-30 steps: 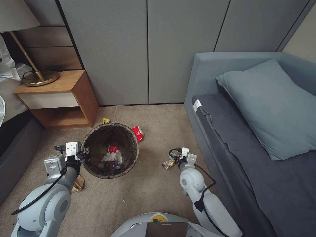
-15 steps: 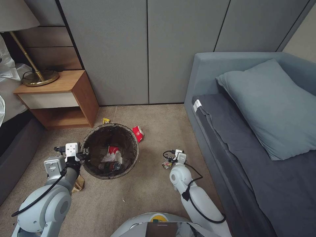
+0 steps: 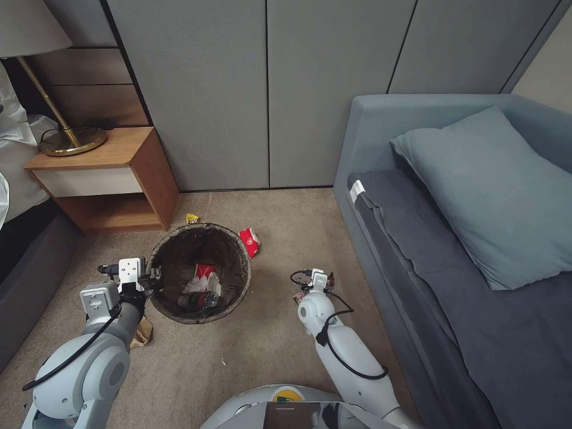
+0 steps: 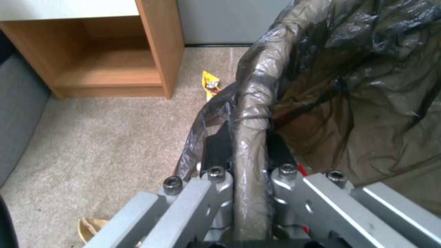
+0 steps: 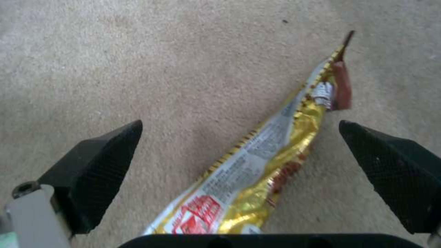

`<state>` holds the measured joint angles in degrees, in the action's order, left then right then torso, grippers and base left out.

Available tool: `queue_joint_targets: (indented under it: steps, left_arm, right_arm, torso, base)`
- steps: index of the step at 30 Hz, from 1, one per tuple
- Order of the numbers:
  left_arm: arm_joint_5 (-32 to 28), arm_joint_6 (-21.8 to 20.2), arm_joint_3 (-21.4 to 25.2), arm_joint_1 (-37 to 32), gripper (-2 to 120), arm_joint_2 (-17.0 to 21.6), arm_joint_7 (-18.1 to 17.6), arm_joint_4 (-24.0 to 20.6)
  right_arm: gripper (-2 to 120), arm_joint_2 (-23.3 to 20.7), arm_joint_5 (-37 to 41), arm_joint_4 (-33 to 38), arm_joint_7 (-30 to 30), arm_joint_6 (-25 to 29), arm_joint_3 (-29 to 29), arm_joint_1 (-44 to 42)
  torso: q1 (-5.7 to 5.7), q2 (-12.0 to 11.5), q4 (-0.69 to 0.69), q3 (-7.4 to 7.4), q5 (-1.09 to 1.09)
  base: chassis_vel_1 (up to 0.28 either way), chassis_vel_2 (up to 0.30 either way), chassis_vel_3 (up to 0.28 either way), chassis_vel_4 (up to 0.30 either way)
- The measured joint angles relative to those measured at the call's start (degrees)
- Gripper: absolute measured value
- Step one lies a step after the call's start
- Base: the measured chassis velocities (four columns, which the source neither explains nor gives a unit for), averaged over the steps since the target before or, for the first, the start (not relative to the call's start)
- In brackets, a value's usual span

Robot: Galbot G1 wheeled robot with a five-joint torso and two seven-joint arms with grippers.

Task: Pick up the trash bin, then pick up the garbage from the floor and place it into the trash bin.

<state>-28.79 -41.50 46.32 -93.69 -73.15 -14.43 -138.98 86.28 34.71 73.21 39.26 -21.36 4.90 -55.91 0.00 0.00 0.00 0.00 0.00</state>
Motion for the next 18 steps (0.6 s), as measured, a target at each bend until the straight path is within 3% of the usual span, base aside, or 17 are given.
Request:
queue_joint_targets:
  steps: [9,18]
  left_arm:
    - [0.06,0.03,-0.05,0.15,3,-0.14,0.07,0.35]
    - [0.19,0.04,-0.04,-0.11,3,-0.07,0.09,0.29]
  right_arm:
    - [100,0.96,-0.92,-5.84,0.84,0.06,-1.25,2.16]
    - [100,0.85,-0.92,-7.12,1.24,-0.12,-0.66,2.15]
  torso:
    - [0.0,0.0,0.0,0.0,0.0]
    - [0.0,0.0,0.0,0.0,0.01]
  base:
    - [0.0,0.0,0.0,0.0]
    - [0.0,0.0,0.0,0.0]
